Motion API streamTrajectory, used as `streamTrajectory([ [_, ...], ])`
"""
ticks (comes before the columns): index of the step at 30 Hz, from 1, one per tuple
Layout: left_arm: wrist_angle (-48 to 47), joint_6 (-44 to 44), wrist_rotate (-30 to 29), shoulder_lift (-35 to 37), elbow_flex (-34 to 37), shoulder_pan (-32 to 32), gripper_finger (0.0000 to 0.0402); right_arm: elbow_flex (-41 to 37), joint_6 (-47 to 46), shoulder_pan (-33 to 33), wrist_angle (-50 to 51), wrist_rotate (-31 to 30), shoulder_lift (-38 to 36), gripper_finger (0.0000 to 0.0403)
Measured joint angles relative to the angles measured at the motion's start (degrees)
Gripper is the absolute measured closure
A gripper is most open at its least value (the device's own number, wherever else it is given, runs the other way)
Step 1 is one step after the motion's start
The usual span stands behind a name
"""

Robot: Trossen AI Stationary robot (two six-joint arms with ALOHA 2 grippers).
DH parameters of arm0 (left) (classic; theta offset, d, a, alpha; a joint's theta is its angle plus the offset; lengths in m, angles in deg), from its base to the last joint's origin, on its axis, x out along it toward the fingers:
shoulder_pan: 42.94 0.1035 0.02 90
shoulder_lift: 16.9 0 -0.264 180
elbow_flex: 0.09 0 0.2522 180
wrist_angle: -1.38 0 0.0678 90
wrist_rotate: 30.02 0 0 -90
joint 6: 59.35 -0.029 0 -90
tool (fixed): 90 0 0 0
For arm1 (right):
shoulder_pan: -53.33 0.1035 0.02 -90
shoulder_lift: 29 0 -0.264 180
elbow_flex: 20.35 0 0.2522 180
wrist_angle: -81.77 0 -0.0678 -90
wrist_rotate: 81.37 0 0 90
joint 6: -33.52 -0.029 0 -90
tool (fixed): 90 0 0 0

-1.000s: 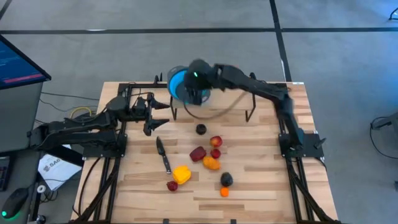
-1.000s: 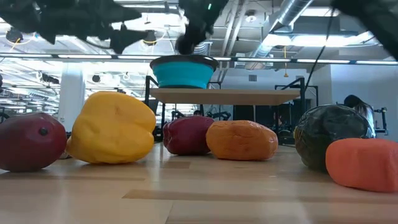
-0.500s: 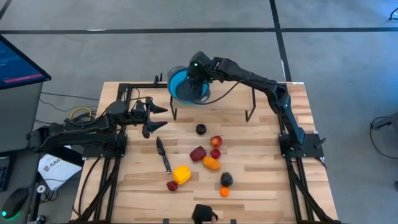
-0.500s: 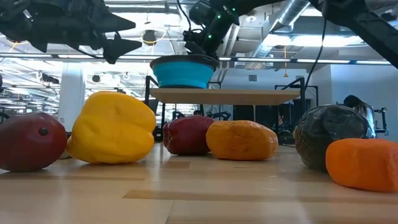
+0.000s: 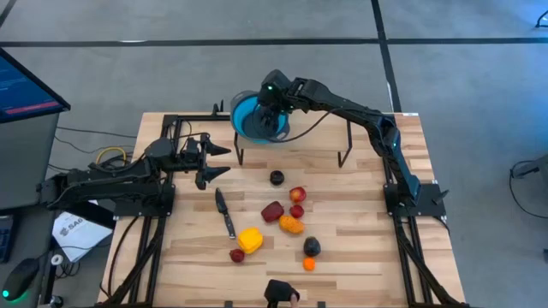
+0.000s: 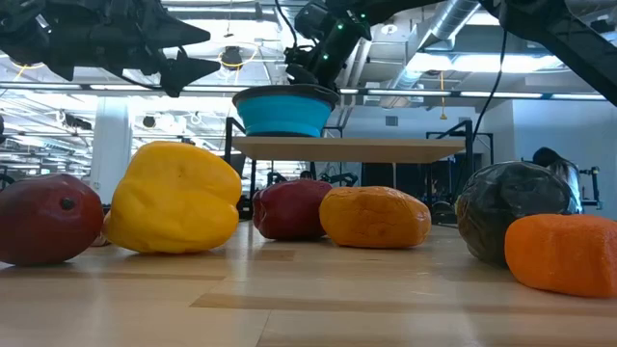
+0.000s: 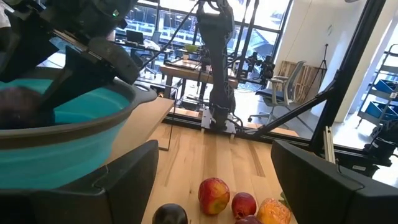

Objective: Pick & Place Fruit
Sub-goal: Put the bottom black plum into the blue strainer bowl on the shelf, then put the red peach into the blue strainer bowl on the shelf

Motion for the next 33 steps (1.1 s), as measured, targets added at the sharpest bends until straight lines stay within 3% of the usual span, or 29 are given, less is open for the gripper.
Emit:
streamTrajectory([
  [8,0.0,0.0,0.0,0.0,0.0,0.0,0.0097,-0.1,-1.3,0.4,-4.4,0.1,-0.8,0.0056],
  [14,0.0,-0.2,0.0,0.0,0.0,0.0,0.0097,0.0,-1.0,3.4,-6.4,-1.1,-8.4,0.0082],
  [21,0.0,-0.5,0.0,0.0,0.0,0.0,0.0097,-0.4,-1.5,11.4,6.7,-1.3,-16.3,0.0097],
  [25,0.0,-1.7,0.0,0.0,0.1,0.0,0.0097,-11.3,-6.5,18.6,9.1,-1.8,-20.6,0.0098],
  [30,0.0,-2.1,0.0,0.0,0.9,0.0,0.0097,-33.5,-18.0,28.5,0.2,-10.6,-28.8,0.0098],
  [33,-0.1,-2.1,0.0,0.0,1.4,0.0,0.0097,-44.9,-26.6,32.8,-4.7,-11.2,-32.8,0.0098],
])
